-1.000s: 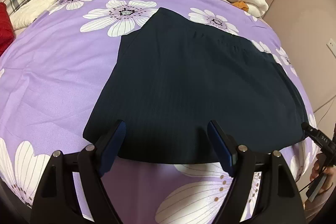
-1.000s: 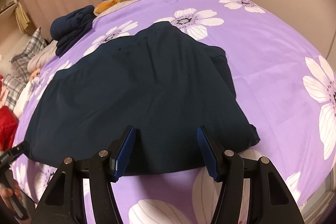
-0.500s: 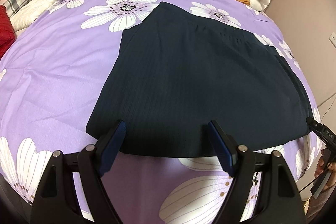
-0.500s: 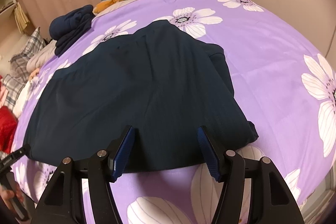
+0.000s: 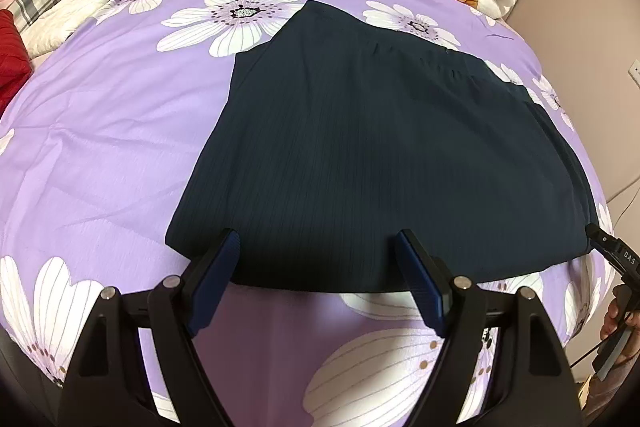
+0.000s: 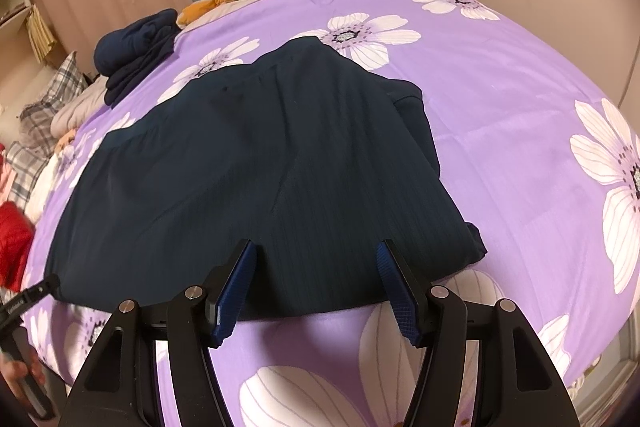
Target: Fold large clothes
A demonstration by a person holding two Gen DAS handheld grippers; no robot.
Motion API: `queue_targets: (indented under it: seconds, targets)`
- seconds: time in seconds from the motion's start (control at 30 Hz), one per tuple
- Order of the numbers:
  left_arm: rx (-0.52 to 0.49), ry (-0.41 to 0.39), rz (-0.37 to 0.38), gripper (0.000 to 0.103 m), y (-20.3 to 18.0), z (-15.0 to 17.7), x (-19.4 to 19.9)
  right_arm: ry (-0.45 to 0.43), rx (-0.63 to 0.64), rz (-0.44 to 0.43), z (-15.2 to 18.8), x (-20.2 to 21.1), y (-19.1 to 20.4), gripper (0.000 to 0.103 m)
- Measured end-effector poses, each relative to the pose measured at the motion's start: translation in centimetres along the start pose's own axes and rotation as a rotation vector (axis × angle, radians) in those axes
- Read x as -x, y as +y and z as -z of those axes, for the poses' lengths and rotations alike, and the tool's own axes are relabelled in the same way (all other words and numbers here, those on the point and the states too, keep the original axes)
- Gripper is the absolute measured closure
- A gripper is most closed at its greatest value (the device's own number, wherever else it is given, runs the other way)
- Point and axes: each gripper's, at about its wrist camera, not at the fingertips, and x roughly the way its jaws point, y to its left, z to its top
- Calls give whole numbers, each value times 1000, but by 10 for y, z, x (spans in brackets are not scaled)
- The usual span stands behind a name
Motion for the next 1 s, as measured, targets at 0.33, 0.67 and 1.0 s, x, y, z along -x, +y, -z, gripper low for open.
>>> queue_targets:
  seconds: [0.33, 0.67, 1.0]
  targets:
    - [-9, -1, -25, 23, -6, 2, 6, 2, 3, 3, 3, 3, 0, 41]
    - [-51, -31, -65, 23, -23, 0, 22, 16, 40, 13, 10, 13, 5, 41]
    - [-136, -125, -116, 15, -53, -6, 61, -18, 166, -15, 6, 32, 39, 40]
